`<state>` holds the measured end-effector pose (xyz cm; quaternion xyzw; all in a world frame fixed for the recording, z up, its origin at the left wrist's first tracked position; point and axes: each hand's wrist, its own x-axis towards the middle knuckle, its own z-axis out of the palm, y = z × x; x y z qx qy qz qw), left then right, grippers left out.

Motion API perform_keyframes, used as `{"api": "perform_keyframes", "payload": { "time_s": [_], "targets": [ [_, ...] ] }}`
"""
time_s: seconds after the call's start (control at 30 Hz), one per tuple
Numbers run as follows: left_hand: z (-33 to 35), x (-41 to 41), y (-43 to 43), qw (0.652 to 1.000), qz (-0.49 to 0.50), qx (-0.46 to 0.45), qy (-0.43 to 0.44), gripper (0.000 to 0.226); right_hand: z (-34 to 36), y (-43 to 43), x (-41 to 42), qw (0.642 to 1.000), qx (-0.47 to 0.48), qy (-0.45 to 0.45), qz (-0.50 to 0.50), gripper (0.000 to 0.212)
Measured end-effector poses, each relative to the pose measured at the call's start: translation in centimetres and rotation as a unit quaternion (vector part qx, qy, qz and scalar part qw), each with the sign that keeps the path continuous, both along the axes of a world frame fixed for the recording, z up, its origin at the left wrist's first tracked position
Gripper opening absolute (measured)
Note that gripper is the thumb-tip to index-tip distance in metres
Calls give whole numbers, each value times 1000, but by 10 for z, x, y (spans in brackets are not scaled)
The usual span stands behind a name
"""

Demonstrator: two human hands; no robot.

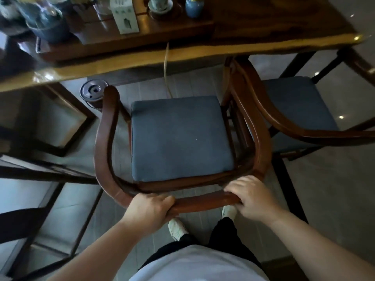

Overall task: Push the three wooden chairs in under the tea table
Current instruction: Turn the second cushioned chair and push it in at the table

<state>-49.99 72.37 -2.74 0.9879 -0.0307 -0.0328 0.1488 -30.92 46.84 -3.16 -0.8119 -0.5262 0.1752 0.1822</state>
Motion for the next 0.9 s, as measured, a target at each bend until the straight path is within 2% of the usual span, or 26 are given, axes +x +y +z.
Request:
{"api": "perform_keyframes", "payload": {
  "time_s": [0.17, 0.6, 0.7, 0.8, 0.9],
  "targets": [
    [7, 11, 15, 1000, -15, 19, 10, 37, 3, 12, 6, 999, 16, -10, -30, 34],
    [31, 36, 37, 997, -13, 44, -69, 45, 18, 32, 29, 999, 16, -30, -42, 38],
    [32, 34, 40, 997, -9, 35, -63, 45, 18, 35, 22, 998, 16, -29, -52, 36],
    [28, 21, 44, 998, -9, 41, -38, 42, 11, 36, 4, 999, -4, -31, -17, 31],
    [25, 13, 47, 998, 25, 50, -17, 39, 7, 42, 8, 997, -36, -15, 64, 29]
  ]
}}
